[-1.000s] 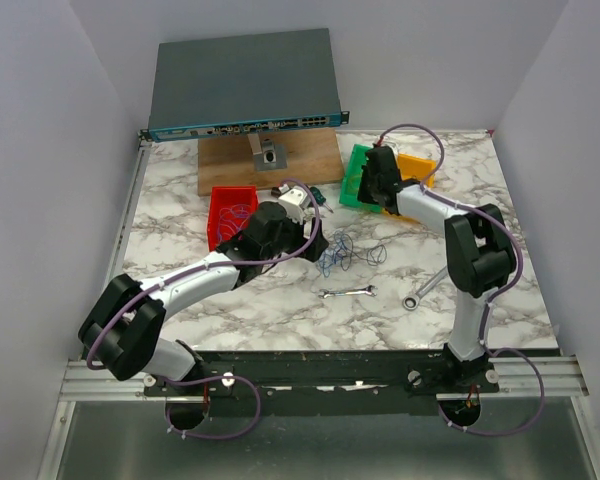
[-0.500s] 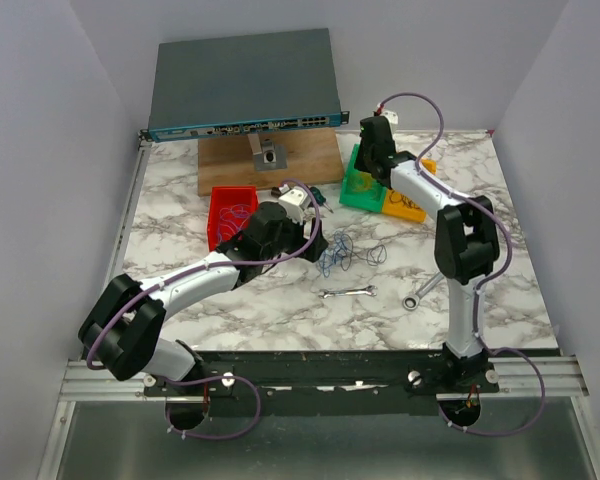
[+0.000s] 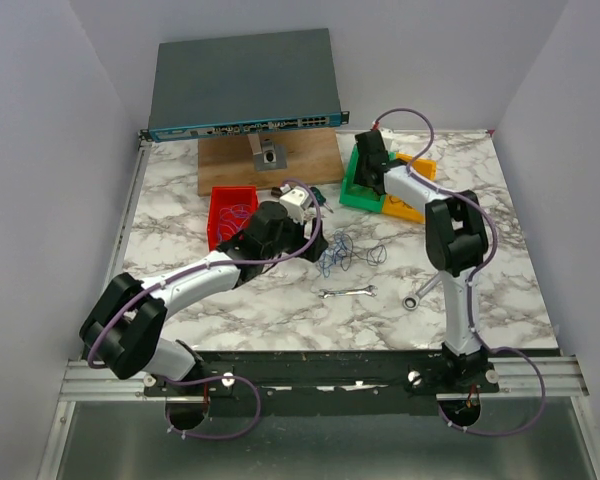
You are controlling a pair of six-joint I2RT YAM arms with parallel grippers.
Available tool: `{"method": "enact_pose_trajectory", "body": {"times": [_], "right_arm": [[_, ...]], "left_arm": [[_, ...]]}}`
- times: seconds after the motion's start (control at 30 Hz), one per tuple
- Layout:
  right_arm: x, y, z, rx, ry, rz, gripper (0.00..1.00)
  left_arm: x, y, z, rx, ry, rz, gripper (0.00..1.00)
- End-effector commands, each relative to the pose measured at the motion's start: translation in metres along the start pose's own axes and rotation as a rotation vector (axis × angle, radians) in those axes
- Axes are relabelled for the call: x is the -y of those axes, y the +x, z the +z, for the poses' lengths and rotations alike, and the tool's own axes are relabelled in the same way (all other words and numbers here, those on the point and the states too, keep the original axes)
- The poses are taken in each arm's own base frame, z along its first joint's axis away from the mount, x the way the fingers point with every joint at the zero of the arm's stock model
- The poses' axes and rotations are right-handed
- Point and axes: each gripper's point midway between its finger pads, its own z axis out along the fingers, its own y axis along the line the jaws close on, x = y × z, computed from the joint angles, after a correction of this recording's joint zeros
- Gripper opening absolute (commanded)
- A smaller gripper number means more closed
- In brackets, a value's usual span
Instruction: Untangle the cables
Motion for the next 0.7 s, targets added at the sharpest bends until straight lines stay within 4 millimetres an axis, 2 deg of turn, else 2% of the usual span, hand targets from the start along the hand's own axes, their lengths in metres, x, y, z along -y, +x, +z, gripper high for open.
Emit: {"method": "enact_pose_trajectory", "body": {"times": [0.0,0.13,0.2,0.23,0.27,0.4,0.43,0.5,0.67], "right_arm": [[-0.004,-0.032,-0.051,0.060,-0.079,0.018,0.43],[0.001,-0.030,-0.084,0.061,-0.116,0.007,0.56],[0.009,-0.017,-0.099,0.042,-0.115,-0.003,0.66],[0.013,-0.014,-0.108,0.039,-0.120,0.001,0.78],[0.017,-0.006,-0.115,0.023,-0.124,0.002,0.98],[0.030,0.035,-0.144,-0.067,-0.163,0.005,1.00],[0.032,0.053,-0.149,-0.098,-0.192,-0.003,1.00],[0.035,0.075,-0.160,-0.132,-0.242,-0.006,1.00],[0.037,0.130,-0.169,-0.221,-0.356,-0.039,1.00]], "left_arm": [[0.001,-0.006,0.006,-0.016,-0.003,0.015,0.82],[0.001,-0.002,0.011,-0.056,-0.011,0.006,0.81],[0.004,0.000,0.012,-0.063,0.012,0.003,0.81],[0.005,0.001,0.012,-0.067,0.018,0.003,0.81],[0.006,0.002,0.012,-0.074,0.021,0.003,0.82],[0.005,0.004,0.011,-0.083,0.022,0.007,0.84],[0.006,0.005,0.012,-0.087,0.025,0.009,0.84],[0.004,0.010,0.014,-0.114,0.018,0.013,0.84],[-0.001,0.022,0.024,-0.204,-0.007,0.005,0.83]]}}
